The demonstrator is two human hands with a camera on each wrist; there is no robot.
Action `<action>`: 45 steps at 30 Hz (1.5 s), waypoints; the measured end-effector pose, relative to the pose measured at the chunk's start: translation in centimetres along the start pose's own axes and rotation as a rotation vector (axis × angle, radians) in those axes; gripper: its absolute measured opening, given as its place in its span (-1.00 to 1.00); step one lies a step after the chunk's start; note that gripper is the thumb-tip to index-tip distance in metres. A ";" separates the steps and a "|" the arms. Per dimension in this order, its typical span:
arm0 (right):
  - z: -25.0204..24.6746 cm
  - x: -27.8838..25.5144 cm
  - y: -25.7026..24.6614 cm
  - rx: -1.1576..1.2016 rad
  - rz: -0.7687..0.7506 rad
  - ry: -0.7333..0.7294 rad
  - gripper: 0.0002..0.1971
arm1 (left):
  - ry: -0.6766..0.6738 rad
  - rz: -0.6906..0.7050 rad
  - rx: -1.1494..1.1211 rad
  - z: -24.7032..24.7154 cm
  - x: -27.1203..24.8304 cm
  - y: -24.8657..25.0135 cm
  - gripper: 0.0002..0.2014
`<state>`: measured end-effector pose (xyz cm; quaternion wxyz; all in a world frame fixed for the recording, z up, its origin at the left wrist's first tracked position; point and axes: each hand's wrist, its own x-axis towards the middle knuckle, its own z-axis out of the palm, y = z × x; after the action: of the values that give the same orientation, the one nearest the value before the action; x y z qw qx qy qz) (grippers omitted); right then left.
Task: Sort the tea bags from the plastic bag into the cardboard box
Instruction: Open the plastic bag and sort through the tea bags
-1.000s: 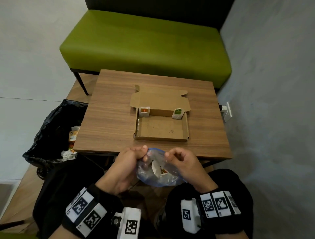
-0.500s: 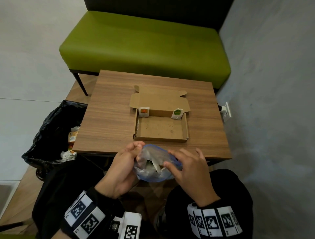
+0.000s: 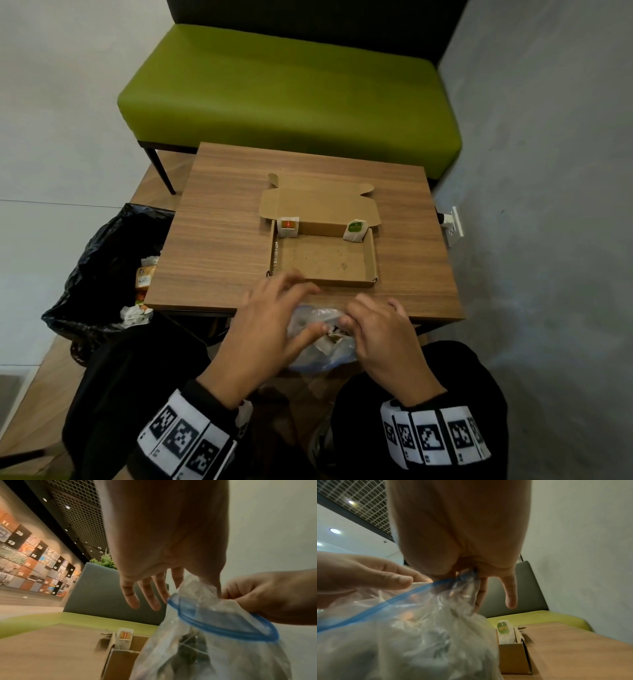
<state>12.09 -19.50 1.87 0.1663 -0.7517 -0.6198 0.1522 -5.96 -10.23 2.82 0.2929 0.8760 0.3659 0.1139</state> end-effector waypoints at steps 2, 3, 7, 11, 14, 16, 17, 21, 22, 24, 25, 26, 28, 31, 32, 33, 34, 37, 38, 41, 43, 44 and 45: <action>0.0 0.1 0.2 0.012 -0.032 0.007 -0.81 | -0.029 0.097 0.135 0.3 0.4 0.4 -0.60; 0.0 0.2 0.4 0.008 -0.046 -0.001 -0.80 | -0.010 0.118 0.178 0.5 0.6 0.5 -0.63; -0.5 0.1 1.0 0.038 -0.061 0.008 -0.68 | 0.136 0.045 0.107 1.0 0.9 0.3 -0.63; -0.3 -0.3 1.3 0.342 0.023 0.179 -0.63 | 0.232 -0.053 -0.229 1.2 0.5 0.0 -0.67; -0.1 -0.5 1.6 0.500 0.154 0.251 -0.81 | 0.272 -0.049 -0.327 1.5 0.0 -0.1 -0.65; 0.1 -0.5 1.4 0.496 0.191 0.287 -0.73 | 0.297 -0.050 -0.318 1.8 0.0 -0.4 -0.65; 0.2 -0.6 1.3 0.476 0.200 0.330 -0.65 | 0.301 -0.048 -0.305 1.9 -0.1 -0.5 -0.67; 0.3 -0.7 0.8 0.230 0.096 0.572 -0.66 | 0.289 -0.018 -0.255 2.0 -0.4 -0.1 -0.71; 0.3 -0.7 0.7 0.128 0.070 0.588 -0.77 | 0.296 -0.006 -0.235 2.0 -0.4 0.2 -0.72; 0.4 -0.7 0.7 -0.024 0.076 0.561 -0.85 | 0.319 0.034 -0.187 1.8 -0.5 0.7 -0.75; 0.5 -0.7 0.9 -0.058 0.082 0.520 -0.81 | 0.333 0.058 -0.160 1.7 -0.5 1.0 -0.76; 0.5 -0.6 0.9 -0.064 0.085 0.465 -0.76 | 0.344 0.079 -0.135 1.6 -0.6 1.1 -0.76; 0.4 -0.4 1.1 -0.035 0.083 0.355 -0.63 | 0.363 0.106 -0.105 1.4 -0.6 1.2 -0.74; 0.2 -0.4 1.0 0.034 0.070 0.214 -0.42 | 0.410 0.109 -0.099 1.4 -0.6 1.3 -0.73; 0.2 -0.4 0.9 0.048 0.068 0.169 -0.35 | 0.429 0.102 -0.109 1.5 -0.6 1.4 -0.72; 0.2 -0.4 0.7 0.049 0.067 0.147 -0.31 | 0.445 0.097 -0.123 1.6 -0.6 1.5 -0.71; 0.1 -0.5 0.5 0.040 0.063 0.149 -0.30 | 0.455 0.097 -0.135 1.7 -0.6 1.6 -0.70; 0.1 -0.4 0.4 0.021 0.079 0.200 -0.44 | 0.439 0.134 -0.152 2.0 -0.7 1.5 -0.68; 0.0 -0.3 0.3 0.020 0.089 0.201 -0.50 | 0.436 0.143 -0.163 2.1 -0.8 1.5 -0.68; -0.1 -0.2 -0.3 -0.027 0.065 0.208 -0.64 | 0.438 0.123 -0.207 2.5 -0.8 1.2 -0.73; 0.0 -0.2 -0.5 -0.059 0.044 0.247 -0.69 | 0.395 0.079 -0.177 2.6 -0.8 1.0 -0.74; 0.1 -0.3 -0.5 -0.057 0.050 0.254 -0.70 | 0.358 0.051 -0.148 2.6 -0.7 0.8 -0.75; 0.2 -0.3 -0.5 -0.050 0.059 0.246 -0.73 | 0.318 0.023 -0.108 2.4 -0.7 0.5 -0.76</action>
<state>11.54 -19.72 1.91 0.2178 -0.7866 -0.5758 0.0480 -5.13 -12.06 1.20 0.2766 0.8340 0.3911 0.2738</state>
